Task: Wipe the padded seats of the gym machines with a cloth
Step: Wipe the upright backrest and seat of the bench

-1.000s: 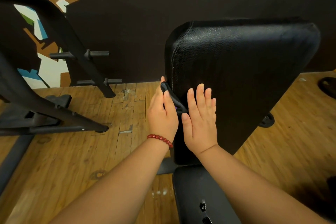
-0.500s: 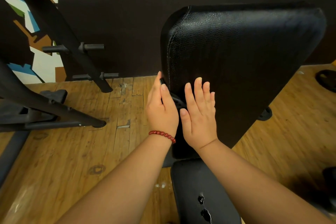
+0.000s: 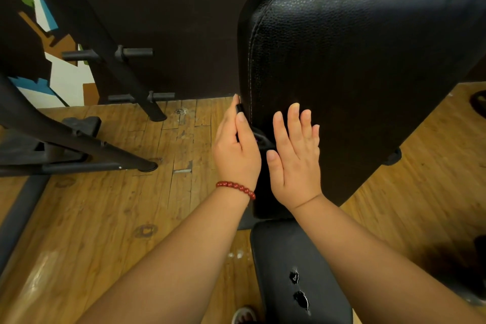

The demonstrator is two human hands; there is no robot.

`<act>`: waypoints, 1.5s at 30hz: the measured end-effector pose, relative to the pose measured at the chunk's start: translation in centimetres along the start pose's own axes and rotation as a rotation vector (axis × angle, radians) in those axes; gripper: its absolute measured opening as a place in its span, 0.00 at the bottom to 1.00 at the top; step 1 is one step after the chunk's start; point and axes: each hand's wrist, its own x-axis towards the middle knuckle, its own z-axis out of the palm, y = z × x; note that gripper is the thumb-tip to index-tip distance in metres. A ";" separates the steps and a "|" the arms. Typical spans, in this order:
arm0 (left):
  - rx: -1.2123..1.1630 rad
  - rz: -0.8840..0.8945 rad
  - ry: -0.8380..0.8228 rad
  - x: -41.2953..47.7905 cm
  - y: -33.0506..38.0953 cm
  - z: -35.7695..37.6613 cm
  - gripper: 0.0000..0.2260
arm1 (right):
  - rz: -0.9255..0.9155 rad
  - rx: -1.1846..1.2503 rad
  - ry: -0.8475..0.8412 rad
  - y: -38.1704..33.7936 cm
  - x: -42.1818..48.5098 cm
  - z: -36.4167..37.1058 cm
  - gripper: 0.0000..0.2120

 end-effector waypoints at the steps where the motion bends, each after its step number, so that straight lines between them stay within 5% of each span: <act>1: 0.006 -0.024 -0.023 -0.4 -0.7 0.1 0.16 | -0.002 -0.002 0.000 0.1 0.0 0.0 0.25; 7: -0.004 -0.150 -0.122 -1.7 -3.0 0.0 0.19 | -0.010 -0.034 -0.026 0.2 -0.4 0.2 0.26; 13: -0.006 -0.019 -0.028 -0.5 -0.4 -0.1 0.21 | -0.036 -0.059 -0.072 0.5 -1.8 0.6 0.28; 20: 0.073 -0.167 -0.202 -2.5 -3.7 -1.0 0.19 | -0.058 -0.064 -0.096 1.3 -2.3 0.4 0.27; 27: 0.075 0.002 -0.077 -1.1 -1.4 -0.5 0.18 | -0.158 -0.111 -0.087 2.6 -2.4 0.5 0.27; 34: 0.096 -0.161 -0.094 -3.7 -4.0 0.3 0.18 | -0.131 -0.106 -0.098 2.3 -2.6 1.0 0.28; 40: 0.041 -0.073 0.017 -3.2 -1.6 0.5 0.15 | -0.150 -0.043 -0.120 2.5 -2.8 0.6 0.27; 45: 0.131 -0.178 -0.019 -4.2 -4.4 1.1 0.17 | -0.151 -0.016 -0.182 2.8 -3.4 0.5 0.27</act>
